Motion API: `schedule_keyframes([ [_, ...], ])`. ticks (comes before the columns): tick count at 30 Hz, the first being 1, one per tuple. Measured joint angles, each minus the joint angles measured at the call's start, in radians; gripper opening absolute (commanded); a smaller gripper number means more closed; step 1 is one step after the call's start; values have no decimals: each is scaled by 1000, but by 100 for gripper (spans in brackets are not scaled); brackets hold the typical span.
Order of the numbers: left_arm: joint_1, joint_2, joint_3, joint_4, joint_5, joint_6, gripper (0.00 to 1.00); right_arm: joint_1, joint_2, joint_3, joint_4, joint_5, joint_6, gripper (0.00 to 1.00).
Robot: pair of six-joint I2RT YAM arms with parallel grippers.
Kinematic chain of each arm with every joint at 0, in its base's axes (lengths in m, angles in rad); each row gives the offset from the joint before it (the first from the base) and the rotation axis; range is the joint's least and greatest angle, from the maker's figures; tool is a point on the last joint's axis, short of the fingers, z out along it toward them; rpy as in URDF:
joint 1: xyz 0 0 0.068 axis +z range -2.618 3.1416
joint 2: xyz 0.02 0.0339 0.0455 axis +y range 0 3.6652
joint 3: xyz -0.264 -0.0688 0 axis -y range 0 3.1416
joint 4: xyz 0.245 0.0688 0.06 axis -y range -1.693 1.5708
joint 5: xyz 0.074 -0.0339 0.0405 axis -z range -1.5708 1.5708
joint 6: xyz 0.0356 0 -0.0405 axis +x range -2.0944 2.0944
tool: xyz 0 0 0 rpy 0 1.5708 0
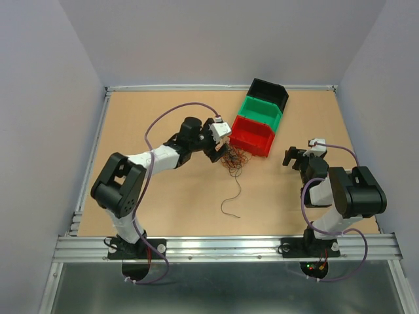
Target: Untangle the cables
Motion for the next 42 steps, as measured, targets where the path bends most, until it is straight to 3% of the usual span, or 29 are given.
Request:
schedule_keyframes([
  [4, -42, 129, 124, -85, -50, -5, 81, 0, 0, 0, 0, 0, 0, 100],
  [9, -50, 179, 153, -160, -68, -8, 74, 0, 0, 0, 0, -10, -4, 100],
  [13, -63, 202, 181, -212, -87, -13, 45, 0, -9, 0, -10, -28, -5, 100],
  [15, -73, 228, 210, -227, -90, -18, 37, 0, -44, 0, -34, -31, -5, 100],
  [18, -83, 273, 252, -255, -88, -19, 13, 0, -218, 2, -129, -39, 5, 100],
  [19, -84, 285, 264, -264, -86, -17, 0, 0, -277, 7, -170, -42, 19, 100],
  [23, -84, 303, 278, -282, -72, -11, 0, 0, -535, 26, -263, -116, 168, 100],
  [28, -82, 258, 225, -267, -30, 12, 0, 0, -679, 29, -319, -296, 356, 100],
  [32, -82, 167, 135, -259, 34, 46, 0, 0, -683, 14, -316, -449, 499, 97],
  [35, -82, 128, 106, -254, 75, 67, 0, 5, -635, 4, -323, -563, 547, 77],
  [42, -82, 98, 70, -238, 121, 98, 0, 183, -562, 18, -428, -615, 501, 75],
])
